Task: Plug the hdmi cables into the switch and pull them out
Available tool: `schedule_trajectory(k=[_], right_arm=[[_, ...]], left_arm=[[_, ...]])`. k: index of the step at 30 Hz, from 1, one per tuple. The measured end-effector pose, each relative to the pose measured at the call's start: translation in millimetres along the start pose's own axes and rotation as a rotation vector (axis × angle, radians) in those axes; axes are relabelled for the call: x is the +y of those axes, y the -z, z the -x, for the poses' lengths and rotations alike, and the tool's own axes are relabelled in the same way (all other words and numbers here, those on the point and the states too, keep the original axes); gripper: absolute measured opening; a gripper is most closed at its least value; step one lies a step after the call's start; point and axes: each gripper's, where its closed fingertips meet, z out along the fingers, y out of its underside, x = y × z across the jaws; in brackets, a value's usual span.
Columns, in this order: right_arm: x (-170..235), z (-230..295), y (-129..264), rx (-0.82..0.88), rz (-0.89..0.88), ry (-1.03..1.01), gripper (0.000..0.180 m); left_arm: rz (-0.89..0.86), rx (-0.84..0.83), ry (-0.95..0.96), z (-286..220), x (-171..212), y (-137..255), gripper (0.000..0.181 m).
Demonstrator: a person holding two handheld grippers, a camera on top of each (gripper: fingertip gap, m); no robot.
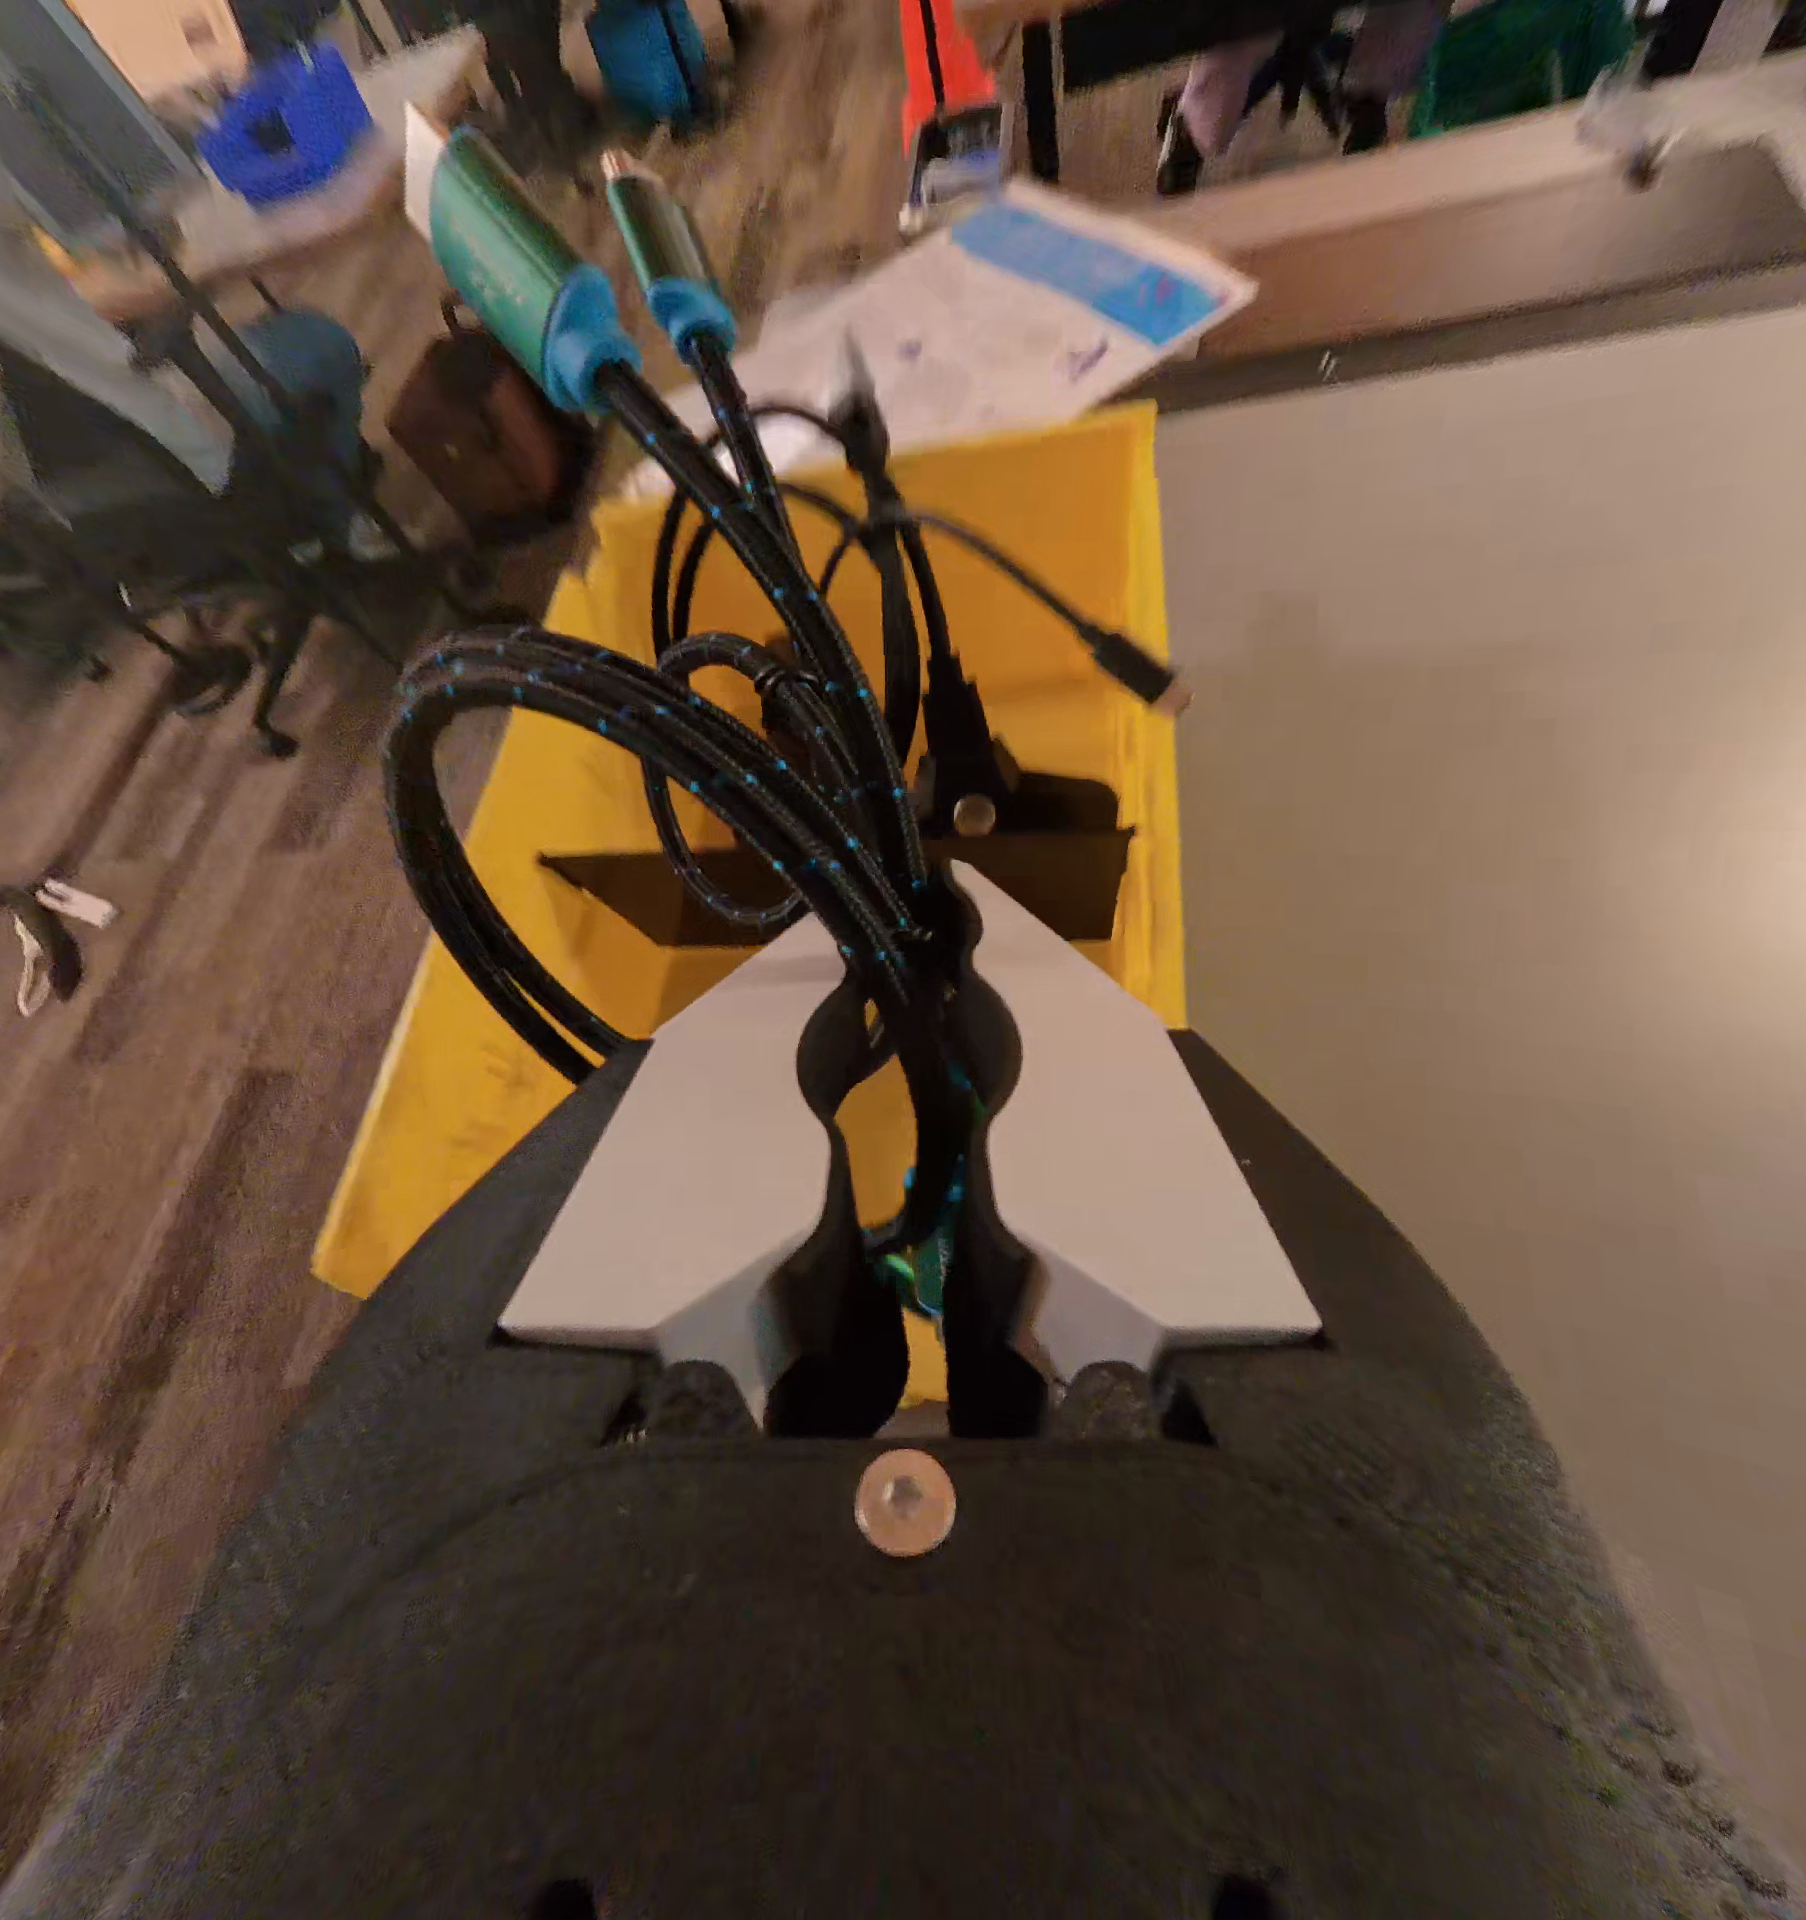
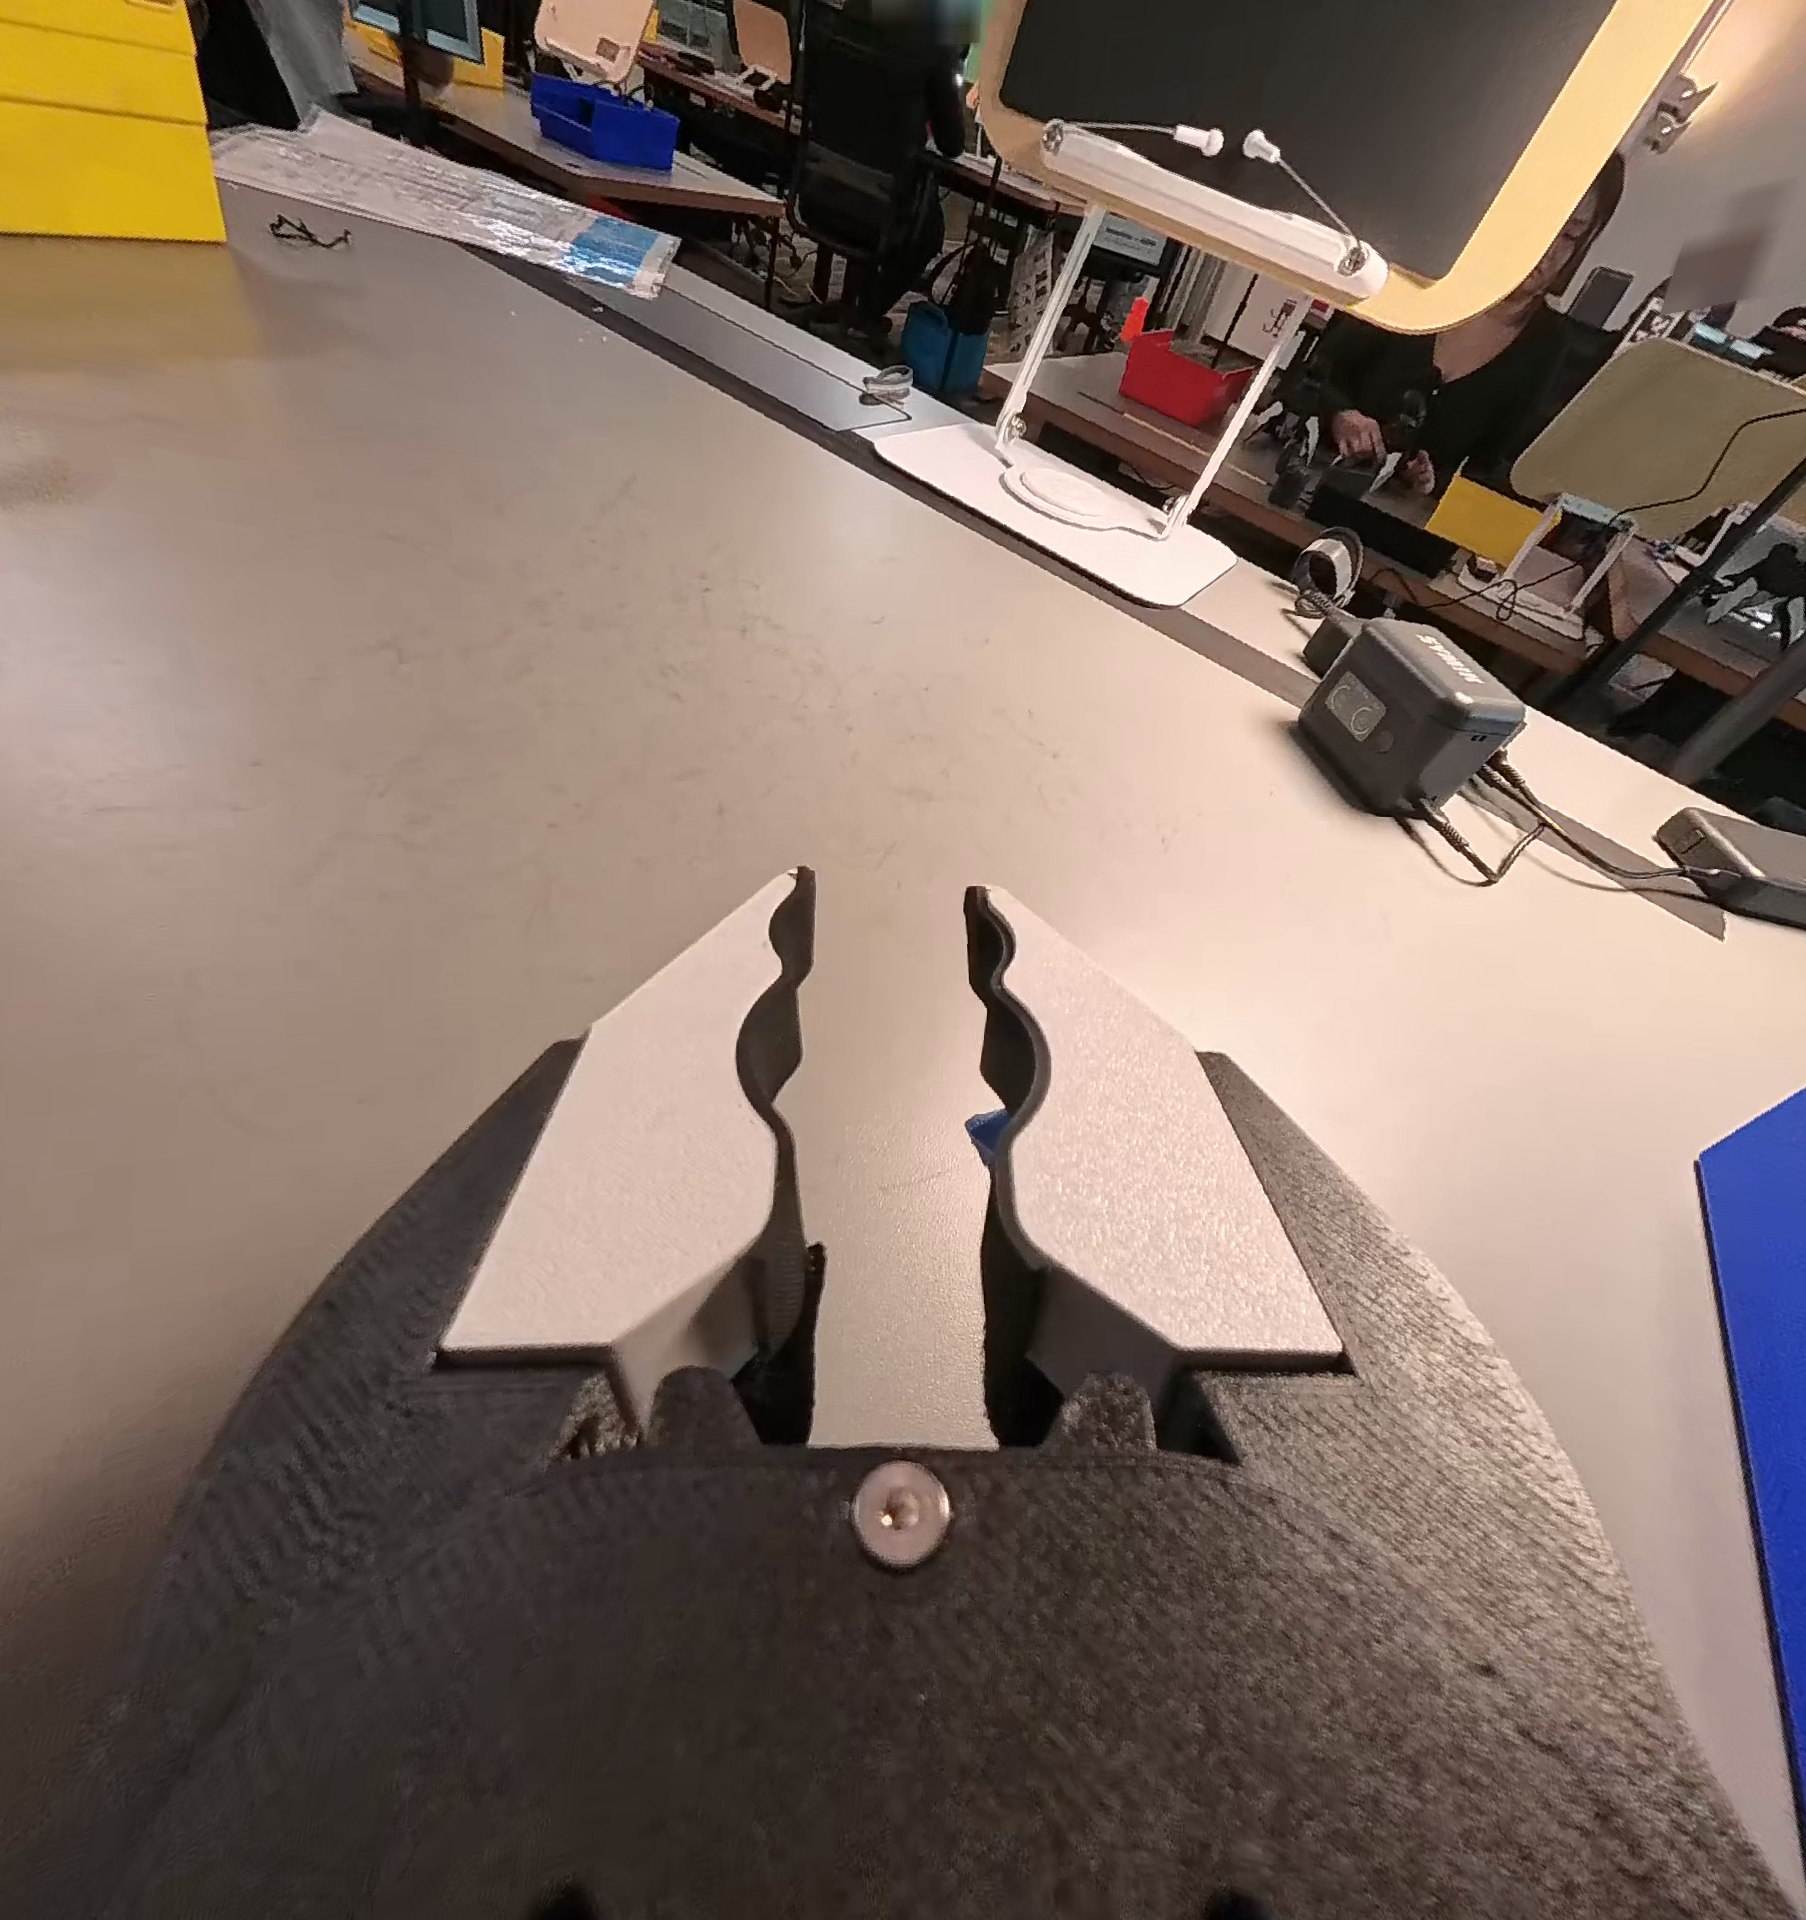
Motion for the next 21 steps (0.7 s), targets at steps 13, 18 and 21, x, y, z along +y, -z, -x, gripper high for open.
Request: schedule_trajectory(k=[13,18,21], right_arm=[[-2.1,-2.2,2.2,0.02,-0.017,0.001,0.03],[-4.6,-4.5,4.7,0.027,-0.037,-0.013,0.029],[-5.6,-5.0,5.8,0.033,-0.046,-0.01,0.028]], left_arm=[[-0.211,0.431,-0.404,-196.0,-78.3,82.0,0.007],[-0.042,0.667,-0.554,-309.2,-17.6,58.0,0.008],[0.04,0.762,-0.597,-356.6,13.6,45.3,0.008]])
